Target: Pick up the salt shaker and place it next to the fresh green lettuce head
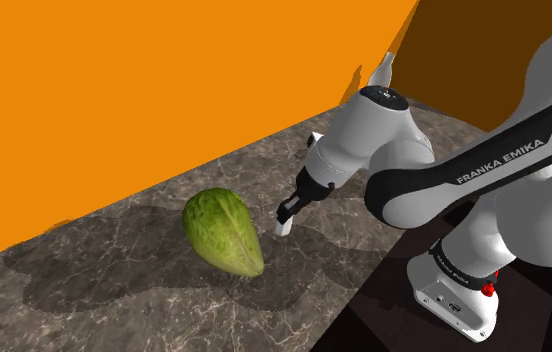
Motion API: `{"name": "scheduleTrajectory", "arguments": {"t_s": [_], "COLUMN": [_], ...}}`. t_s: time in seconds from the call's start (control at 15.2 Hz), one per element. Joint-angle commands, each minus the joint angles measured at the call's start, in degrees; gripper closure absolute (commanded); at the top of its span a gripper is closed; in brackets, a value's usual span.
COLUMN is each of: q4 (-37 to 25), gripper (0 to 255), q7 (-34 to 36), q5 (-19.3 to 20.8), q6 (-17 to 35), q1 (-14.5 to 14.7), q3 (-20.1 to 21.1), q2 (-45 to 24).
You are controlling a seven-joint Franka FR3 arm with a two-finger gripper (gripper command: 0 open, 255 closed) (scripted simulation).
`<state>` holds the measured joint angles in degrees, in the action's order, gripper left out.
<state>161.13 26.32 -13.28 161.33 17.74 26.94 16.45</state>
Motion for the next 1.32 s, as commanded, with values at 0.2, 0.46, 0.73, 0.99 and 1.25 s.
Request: {"name": "scheduleTrajectory", "arguments": {"t_s": [0.2, 0.46, 0.73, 0.99, 1.25], "q4": [0.68, 0.95, 0.95, 0.94, 0.94], "gripper": [255, 255, 255, 0, 0], "q7": [2.09, 4.35, 4.35, 4.35, 4.35], "q5": [2.71, 5.8, 5.8, 5.81, 5.81], "q6": [5.68, 8.89, 8.89, 8.89, 8.89], "q1": [-2.3, -4.64, -4.63, -4.64, -4.64], "q3": [2.13, 3.9, 3.89, 3.89, 3.89], "q2": [-5.02, -8.06, -8.06, -8.06, -8.06]}}
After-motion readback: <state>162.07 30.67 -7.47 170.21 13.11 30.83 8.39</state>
